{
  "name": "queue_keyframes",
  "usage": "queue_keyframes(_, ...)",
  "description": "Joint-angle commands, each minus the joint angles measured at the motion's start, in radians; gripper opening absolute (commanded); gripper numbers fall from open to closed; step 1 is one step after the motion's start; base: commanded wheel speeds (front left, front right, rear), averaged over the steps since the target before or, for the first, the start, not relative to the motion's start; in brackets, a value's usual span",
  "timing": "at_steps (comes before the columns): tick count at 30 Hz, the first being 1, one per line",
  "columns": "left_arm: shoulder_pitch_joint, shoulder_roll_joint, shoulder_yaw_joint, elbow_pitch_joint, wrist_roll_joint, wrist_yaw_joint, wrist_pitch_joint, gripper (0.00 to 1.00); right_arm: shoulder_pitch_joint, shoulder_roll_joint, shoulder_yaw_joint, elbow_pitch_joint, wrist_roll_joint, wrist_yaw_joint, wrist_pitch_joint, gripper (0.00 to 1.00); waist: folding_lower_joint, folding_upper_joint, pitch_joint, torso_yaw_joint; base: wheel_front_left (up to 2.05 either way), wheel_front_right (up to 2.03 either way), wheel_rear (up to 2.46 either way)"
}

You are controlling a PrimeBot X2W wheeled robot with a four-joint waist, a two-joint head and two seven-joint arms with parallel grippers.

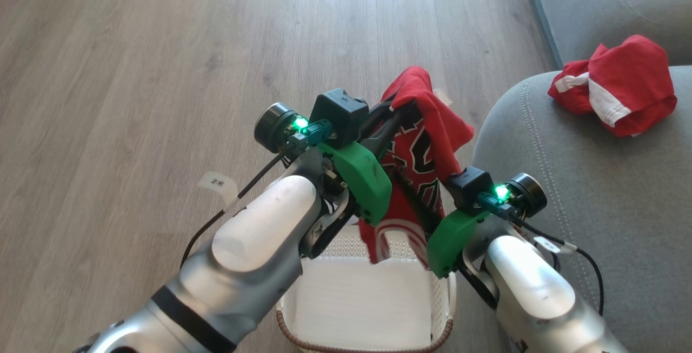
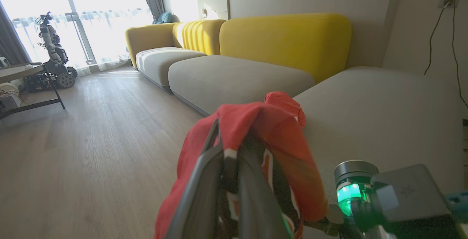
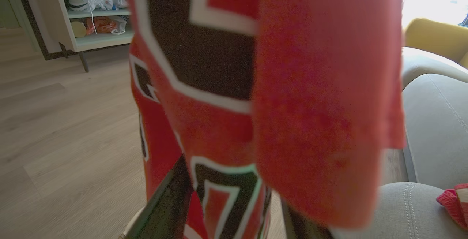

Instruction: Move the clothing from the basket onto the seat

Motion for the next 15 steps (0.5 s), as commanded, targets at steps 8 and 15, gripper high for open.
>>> queue_keyframes(8, -0.018, 0.031, 0.058, 0.002, -0.031, 0.027, -0.045, 0.00, -0.050, 0.007, -0.001, -0.030, 0.060, 0.007, -0.021, 0.00, 0.0000, 0.0000, 0.005, -0.012, 0.00, 0.00, 0.00)
queue_keyframes(15, 0.032, 0.026, 0.080, 0.051, -0.066, 0.037, -0.103, 1.00, -0.051, 0.006, -0.039, -0.063, 0.055, 0.007, -0.021, 0.00, 0.0000, 0.0000, 0.006, -0.043, 0.00, 0.00, 0.00)
